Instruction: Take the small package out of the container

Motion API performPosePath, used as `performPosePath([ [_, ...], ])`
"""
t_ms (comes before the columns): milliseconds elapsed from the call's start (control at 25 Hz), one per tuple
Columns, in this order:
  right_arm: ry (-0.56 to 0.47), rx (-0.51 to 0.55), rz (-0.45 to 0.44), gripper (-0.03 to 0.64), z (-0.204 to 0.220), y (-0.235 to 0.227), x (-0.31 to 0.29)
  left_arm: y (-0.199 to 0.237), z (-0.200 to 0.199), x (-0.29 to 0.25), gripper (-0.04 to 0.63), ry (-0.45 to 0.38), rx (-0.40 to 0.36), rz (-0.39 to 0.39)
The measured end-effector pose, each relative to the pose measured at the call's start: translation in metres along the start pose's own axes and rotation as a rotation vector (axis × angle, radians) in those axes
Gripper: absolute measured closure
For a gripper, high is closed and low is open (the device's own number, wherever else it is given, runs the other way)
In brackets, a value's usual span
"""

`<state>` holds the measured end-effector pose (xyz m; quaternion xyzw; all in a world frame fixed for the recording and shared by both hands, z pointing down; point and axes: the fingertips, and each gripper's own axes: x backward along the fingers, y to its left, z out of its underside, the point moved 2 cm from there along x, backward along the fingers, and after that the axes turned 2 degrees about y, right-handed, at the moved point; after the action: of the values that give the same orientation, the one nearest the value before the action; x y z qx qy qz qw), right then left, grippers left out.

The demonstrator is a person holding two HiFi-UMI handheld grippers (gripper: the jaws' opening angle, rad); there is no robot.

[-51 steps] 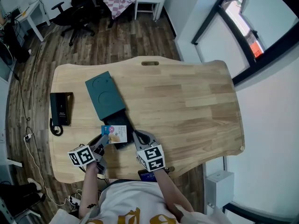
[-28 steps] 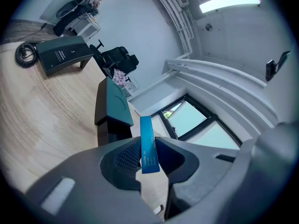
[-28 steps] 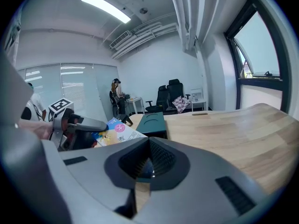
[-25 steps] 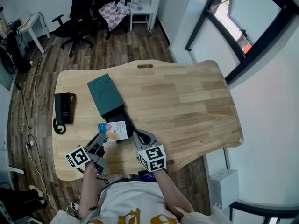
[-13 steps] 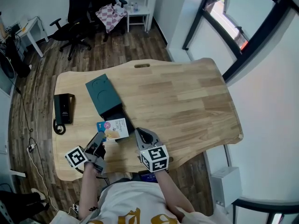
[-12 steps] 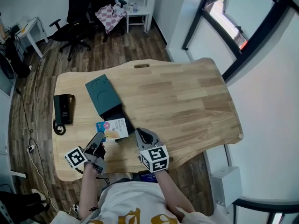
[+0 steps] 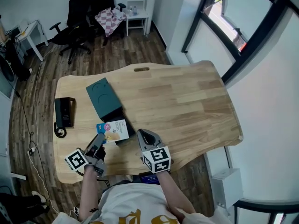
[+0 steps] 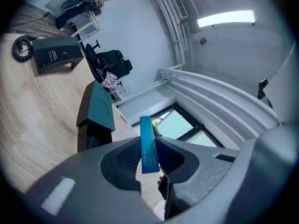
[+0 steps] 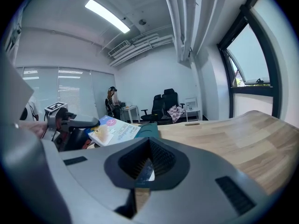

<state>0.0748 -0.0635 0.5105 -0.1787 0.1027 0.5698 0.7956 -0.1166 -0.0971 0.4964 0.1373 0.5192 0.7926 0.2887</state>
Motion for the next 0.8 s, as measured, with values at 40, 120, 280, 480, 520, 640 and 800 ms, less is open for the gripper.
performPosePath([
  [40, -0.002, 0.002, -0.003, 0.612, -0.0005, -0.0002, -0.0007, -0.0009, -0.0002, -0.0002, 0.499, -0.004, 0.003, 0.001],
  [120, -0.004, 0.005, -0.008, 0.612, -0.0007, -0.0005, -0.0026, -0.0014, -0.0001, -0.0002, 0.5, -0.011, 0.008, 0.005],
  [280, 0.006, 0.02, -0.015, 0.612, 0.0009, 0.0029, -0.0034, -0.0007, 0.0001, 0.002, 0.499, -0.024, 0.011, 0.009],
  [480, 0.015, 0.034, -0.021, 0.612, 0.0021, 0.0033, -0.0009, -0.0048, 0.0017, 0.0023, 0.499, -0.03, 0.021, 0.017],
  [520, 0.013, 0.033, -0.022, 0.612, 0.0018, 0.0028, -0.001, -0.0052, 0.0015, 0.0027, 0.5, -0.031, 0.016, 0.015],
  [640, 0.005, 0.034, -0.033, 0.612, 0.0003, 0.0059, -0.0012, -0.0052, -0.0005, 0.0059, 0.5, -0.04, 0.014, 0.012],
  [800, -0.004, 0.035, -0.042, 0.612, -0.0011, 0.0065, 0.0002, -0.0051, -0.0023, 0.0063, 0.499, -0.046, 0.01, 0.008],
])
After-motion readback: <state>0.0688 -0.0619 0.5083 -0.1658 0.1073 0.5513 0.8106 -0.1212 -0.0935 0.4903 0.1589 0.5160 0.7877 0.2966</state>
